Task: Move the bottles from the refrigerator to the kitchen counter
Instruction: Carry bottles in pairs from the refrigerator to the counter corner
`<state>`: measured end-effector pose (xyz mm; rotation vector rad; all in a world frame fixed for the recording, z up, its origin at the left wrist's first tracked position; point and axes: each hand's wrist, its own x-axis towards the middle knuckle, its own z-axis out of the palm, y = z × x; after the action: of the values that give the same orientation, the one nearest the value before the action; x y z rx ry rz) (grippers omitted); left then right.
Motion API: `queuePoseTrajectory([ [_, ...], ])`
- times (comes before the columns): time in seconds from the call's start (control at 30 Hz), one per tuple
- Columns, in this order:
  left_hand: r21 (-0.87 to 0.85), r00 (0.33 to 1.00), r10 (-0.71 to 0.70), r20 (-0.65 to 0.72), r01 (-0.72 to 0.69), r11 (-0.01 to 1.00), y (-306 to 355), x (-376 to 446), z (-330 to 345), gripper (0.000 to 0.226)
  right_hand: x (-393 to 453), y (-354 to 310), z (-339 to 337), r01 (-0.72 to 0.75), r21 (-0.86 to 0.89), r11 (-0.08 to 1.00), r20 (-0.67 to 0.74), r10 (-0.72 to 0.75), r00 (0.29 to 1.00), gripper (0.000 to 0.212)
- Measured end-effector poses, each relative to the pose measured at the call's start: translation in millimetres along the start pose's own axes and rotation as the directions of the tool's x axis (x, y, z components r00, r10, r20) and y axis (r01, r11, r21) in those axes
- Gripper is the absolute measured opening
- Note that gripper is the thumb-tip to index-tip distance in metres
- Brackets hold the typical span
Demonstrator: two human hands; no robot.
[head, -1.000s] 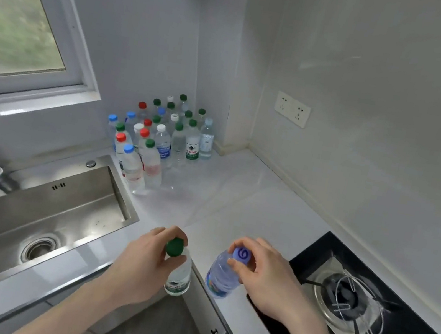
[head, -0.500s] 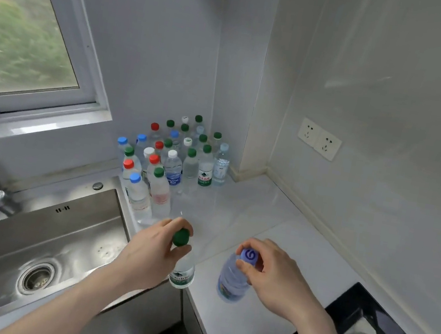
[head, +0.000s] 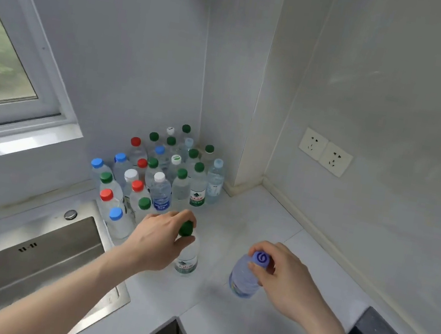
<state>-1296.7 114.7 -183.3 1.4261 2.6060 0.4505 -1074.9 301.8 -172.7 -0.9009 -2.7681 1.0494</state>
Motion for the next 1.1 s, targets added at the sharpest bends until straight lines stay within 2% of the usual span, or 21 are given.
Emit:
queuePoseTrajectory([
  [0.33, 0.131, 0.996, 0.079, 0.05, -0.085, 0.988, -67.7, 85.2, 19.9, 0.024, 61.6, -8.0, 24.6, -0.085, -0.013, 0.996, -0.002, 0.085, 0.996, 0.008],
  [0.63, 0.254, 0.988, 0.008, 0.156, -0.048, 0.966, -117.8, 126.6, 36.9, 0.027, 93.8, -7.1, 28.8, -0.14, -0.044, 0.989, 0.011, 0.141, 0.99, 0.008],
  [0.8, 0.247, 0.995, -0.026, 0.095, 0.001, 0.969, -131.4, 132.6, 41.6, 0.03, 121.4, -13.4, 34.3, -0.136, -0.087, 0.987, 0.044, 0.141, 0.989, 0.006],
  [0.97, 0.225, 0.994, -0.108, 0.035, 0.098, 0.969, -140.1, 130.1, 42.9, 0.032, 159.4, -23.6, 48.2, -0.073, -0.116, 0.991, 0.081, 0.083, 0.993, 0.008],
  [1.1, 0.205, 0.994, -0.109, 0.001, 0.107, 0.973, -139.8, 127.8, 43.7, 0.034, 192.5, -33.9, 69.6, -0.044, -0.125, 0.991, 0.109, 0.058, 0.992, 0.011],
])
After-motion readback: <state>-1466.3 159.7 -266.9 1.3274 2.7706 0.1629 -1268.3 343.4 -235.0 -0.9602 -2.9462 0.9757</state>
